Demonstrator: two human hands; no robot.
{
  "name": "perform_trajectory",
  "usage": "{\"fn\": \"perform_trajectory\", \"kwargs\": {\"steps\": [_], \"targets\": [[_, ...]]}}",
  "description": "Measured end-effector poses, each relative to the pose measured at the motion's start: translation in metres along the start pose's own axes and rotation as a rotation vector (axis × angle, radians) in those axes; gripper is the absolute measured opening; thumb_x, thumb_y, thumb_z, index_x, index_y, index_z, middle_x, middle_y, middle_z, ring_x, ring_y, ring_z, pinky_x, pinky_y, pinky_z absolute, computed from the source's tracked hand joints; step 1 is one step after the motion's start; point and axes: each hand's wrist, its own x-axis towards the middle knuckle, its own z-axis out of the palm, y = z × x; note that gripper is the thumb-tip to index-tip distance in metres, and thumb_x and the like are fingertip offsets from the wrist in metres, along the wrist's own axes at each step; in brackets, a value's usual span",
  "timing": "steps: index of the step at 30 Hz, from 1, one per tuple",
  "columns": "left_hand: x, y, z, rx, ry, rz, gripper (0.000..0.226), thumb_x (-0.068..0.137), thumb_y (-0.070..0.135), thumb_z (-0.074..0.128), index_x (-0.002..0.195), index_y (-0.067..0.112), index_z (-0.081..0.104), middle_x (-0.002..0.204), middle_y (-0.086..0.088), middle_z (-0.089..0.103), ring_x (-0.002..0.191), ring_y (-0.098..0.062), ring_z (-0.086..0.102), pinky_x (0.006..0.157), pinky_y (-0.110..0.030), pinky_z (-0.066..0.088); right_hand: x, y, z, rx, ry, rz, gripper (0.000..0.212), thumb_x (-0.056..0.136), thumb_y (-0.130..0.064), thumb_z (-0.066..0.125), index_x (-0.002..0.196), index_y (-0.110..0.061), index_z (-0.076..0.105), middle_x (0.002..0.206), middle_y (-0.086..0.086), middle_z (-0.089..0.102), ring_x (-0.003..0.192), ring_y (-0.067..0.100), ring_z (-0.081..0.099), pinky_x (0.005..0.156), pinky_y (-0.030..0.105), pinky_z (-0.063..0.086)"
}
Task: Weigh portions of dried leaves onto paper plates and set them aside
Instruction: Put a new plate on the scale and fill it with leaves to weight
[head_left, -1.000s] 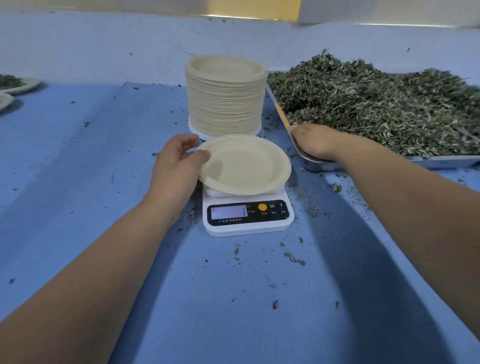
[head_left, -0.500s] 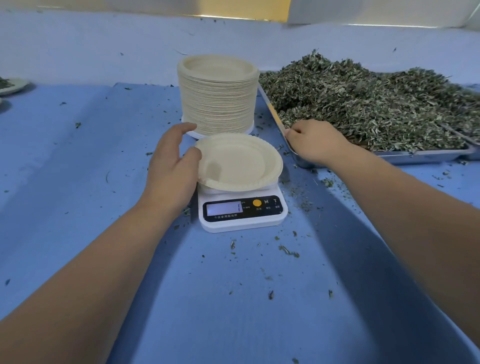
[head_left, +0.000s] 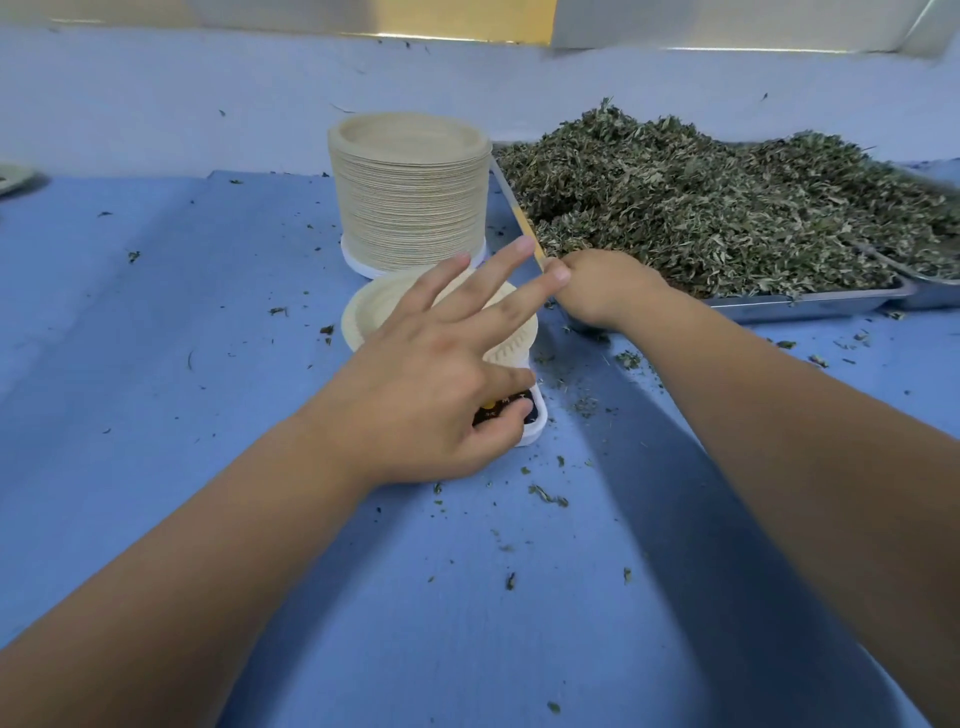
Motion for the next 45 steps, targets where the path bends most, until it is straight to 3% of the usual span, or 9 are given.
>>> {"fn": "perform_trajectory", "kwargs": {"steps": [8,14,18,30,33,35,39,42,45], "targets": [[0.003,0.008,0.0,0.033,-0.11,-0.007,0.038,0.099,0.041,0.047,0.087,0.03,0.081,0.169,-0.004,0.023,0.159,-0.03,0.005,0.126,-0.056,0.009,-0.005,-0.004,-0.003,0.059,-0.01,0.017,0.052,0.101,-0.045,0.017,0.115,-0.015,0.057,0.114,0.011,0.06,0.101,0.032,0.055,0.093,0.05,0.048],[0.006,0.011,0.001,0.054,-0.125,-0.026,0.041,0.099,0.041,0.045,0.083,0.03,0.081,0.169,-0.001,0.023,0.159,-0.028,0.004,0.126,-0.056,0.006,-0.006,-0.006,-0.003,0.073,0.006,0.024,0.042,0.098,-0.04,0.017,0.102,-0.015,0.05,0.104,0.011,0.057,0.093,0.032,0.054,0.086,0.048,0.049],[0.007,0.012,0.001,0.055,-0.114,-0.032,0.041,0.097,0.039,0.046,0.079,0.029,0.082,0.168,0.001,0.027,0.159,-0.027,0.006,0.126,-0.058,0.005,-0.006,-0.005,-0.001,0.078,0.028,0.023,0.041,0.1,-0.039,0.018,0.104,-0.016,0.052,0.101,0.009,0.056,0.091,0.031,0.054,0.081,0.045,0.047],[0.01,0.012,0.006,0.056,-0.079,-0.083,0.042,0.091,0.035,0.046,0.064,0.027,0.077,0.16,0.003,0.043,0.158,-0.026,0.014,0.123,-0.065,0.002,-0.006,-0.002,0.0,0.062,0.074,0.001,0.041,0.103,-0.048,0.026,0.098,-0.021,0.057,0.099,0.007,0.06,0.094,0.032,0.058,0.09,0.047,0.051],[0.005,0.008,0.006,-0.021,-0.012,-0.088,0.043,0.094,0.035,0.042,0.083,0.028,0.083,0.159,0.0,0.044,0.156,-0.026,0.022,0.124,-0.063,0.006,-0.005,-0.001,0.0,0.07,0.078,0.011,0.044,0.102,-0.048,0.027,0.097,-0.019,0.058,0.095,0.007,0.059,0.089,0.031,0.057,0.085,0.044,0.051],[0.002,0.004,0.005,-0.149,0.095,-0.152,0.04,0.094,0.032,0.045,0.102,0.024,0.083,0.157,-0.001,0.047,0.154,-0.027,0.028,0.123,-0.064,0.008,-0.003,0.0,0.001,0.074,0.094,0.018,0.048,0.102,-0.049,0.027,0.087,-0.014,0.056,0.085,0.008,0.058,0.079,0.03,0.056,0.071,0.039,0.047],[-0.006,-0.012,0.003,-0.217,0.269,-0.328,0.042,0.094,0.027,0.044,0.112,0.015,0.08,0.152,-0.007,0.052,0.15,-0.03,0.035,0.124,-0.062,0.01,-0.002,0.002,0.004,0.091,0.141,0.012,0.051,0.102,-0.052,0.026,0.073,-0.016,0.05,0.071,0.007,0.057,0.065,0.028,0.053,0.06,0.034,0.041],[-0.011,-0.025,0.003,-0.337,0.393,-0.544,0.046,0.096,0.03,0.04,0.121,0.016,0.075,0.153,-0.001,0.05,0.15,-0.021,0.033,0.126,-0.052,0.012,-0.005,0.002,0.005,-0.005,0.188,0.021,0.052,0.101,-0.055,0.022,0.088,-0.019,0.056,0.086,0.008,0.057,0.089,0.033,0.054,0.078,0.044,0.041],[-0.019,-0.035,0.01,-0.556,0.522,-0.805,0.046,0.097,0.027,0.038,0.128,0.019,0.071,0.151,0.012,0.047,0.147,-0.004,0.033,0.126,-0.041,0.023,-0.008,-0.002,0.003,-0.052,0.137,0.065,0.069,0.096,-0.066,0.015,0.131,-0.024,0.056,0.129,0.015,0.055,0.124,0.039,0.045,0.098,0.059,0.035]]}}
